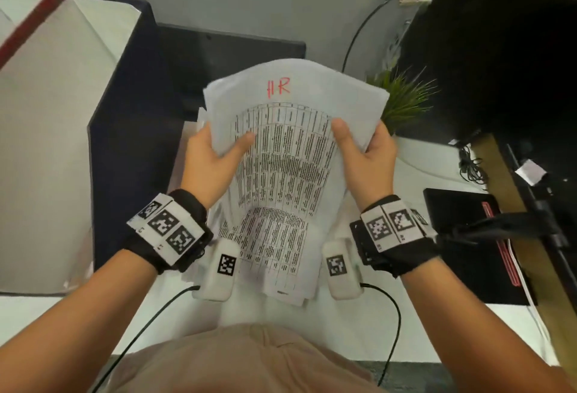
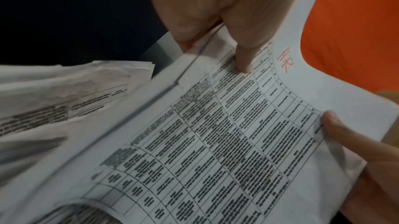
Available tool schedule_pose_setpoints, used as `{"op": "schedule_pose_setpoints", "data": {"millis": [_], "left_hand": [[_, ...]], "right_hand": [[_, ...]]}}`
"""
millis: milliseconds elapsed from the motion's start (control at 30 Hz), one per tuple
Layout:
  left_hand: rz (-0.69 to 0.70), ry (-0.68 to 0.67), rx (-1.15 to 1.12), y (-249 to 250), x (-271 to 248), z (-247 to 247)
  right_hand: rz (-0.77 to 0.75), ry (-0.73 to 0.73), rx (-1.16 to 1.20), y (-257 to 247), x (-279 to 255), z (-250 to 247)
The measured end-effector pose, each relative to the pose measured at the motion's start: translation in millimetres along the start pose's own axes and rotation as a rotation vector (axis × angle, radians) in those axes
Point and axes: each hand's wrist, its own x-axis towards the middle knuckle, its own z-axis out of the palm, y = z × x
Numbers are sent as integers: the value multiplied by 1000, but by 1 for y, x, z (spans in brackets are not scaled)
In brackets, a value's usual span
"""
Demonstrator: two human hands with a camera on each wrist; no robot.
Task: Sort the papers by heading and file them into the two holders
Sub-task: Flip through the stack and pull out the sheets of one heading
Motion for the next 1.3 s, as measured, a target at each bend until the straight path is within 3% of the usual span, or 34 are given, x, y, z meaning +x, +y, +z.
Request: {"op": "schedule_pose_setpoints", "data": {"millis": [200, 400, 500, 633, 767, 867, 1033, 1133, 1300], "left_hand": [[29, 24, -67, 6, 5, -7], [-171, -99, 67, -29, -6, 4], [-235, -67, 112, -34, -7, 7], [-161, -7, 136, -11, 3, 2], [-196, -38, 125, 27, 15, -17], [-190, -78, 140, 60, 20, -47], [-269, -36, 301, 101, 24, -130], [-304, -15, 311, 123, 20, -189], [-497, 81, 290, 136, 16, -280]], "right_hand": [[-42, 31, 53, -3, 3, -1], [132, 4, -159, 41, -16, 4], [176, 37, -182, 49, -13, 8], [106, 32, -155, 38, 0, 9], [8, -8, -78, 20, 10, 8], [-50, -154, -92, 16, 12, 6], [47, -304, -230, 43, 7, -4], [169, -295, -400, 75, 4, -15], [334, -219, -759, 125, 0, -31]]}}
